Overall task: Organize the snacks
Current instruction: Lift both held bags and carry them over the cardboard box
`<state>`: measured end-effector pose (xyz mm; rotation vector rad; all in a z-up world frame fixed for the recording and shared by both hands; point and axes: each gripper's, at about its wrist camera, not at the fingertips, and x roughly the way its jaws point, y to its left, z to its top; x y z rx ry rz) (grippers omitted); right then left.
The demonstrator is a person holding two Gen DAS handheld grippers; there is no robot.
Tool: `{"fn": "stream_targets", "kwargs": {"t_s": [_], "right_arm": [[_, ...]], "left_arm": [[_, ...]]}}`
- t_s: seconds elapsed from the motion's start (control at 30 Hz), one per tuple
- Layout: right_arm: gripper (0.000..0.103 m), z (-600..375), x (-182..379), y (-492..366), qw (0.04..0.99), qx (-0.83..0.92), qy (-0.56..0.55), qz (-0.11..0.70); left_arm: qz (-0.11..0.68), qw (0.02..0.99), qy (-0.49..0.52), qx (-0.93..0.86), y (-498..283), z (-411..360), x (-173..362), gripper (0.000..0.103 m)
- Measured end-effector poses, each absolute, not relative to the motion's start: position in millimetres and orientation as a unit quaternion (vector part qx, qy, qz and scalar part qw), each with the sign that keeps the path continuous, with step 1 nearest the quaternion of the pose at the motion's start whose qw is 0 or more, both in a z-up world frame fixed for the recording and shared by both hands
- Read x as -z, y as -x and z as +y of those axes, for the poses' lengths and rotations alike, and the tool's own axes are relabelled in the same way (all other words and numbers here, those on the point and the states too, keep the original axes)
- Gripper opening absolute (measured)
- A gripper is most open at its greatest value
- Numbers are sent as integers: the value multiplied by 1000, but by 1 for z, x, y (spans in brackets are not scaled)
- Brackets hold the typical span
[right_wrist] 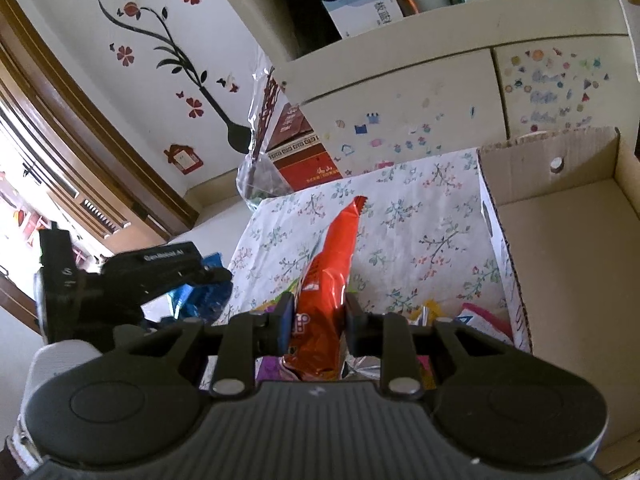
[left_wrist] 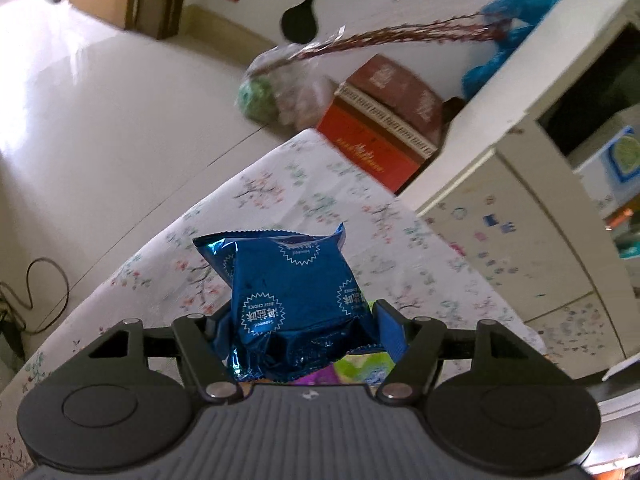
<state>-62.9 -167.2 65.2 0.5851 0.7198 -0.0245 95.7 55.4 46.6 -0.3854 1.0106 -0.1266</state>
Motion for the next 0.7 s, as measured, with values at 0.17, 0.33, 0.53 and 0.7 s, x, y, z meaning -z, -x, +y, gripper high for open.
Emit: {"fn": "stream_targets", "kwargs": {"t_s": [0.17,0.33,0.53,0.7], "right_arm": [[26,-171,-68,64,896,15,-285,341],[26,-183,-81,72,903,27,-289,317],[26,-207,-96,88,910,65,-292,288],[26,-229,-104,107,910,99,-306,263]], "left_arm": [[472,860,173,82,-93,40,-54,74],[459,866,167,104,-87,24,-63,74],[442,872,161,139,-78,1,-76,74],[428,874,145,177,-66,-24,-84,74]]}}
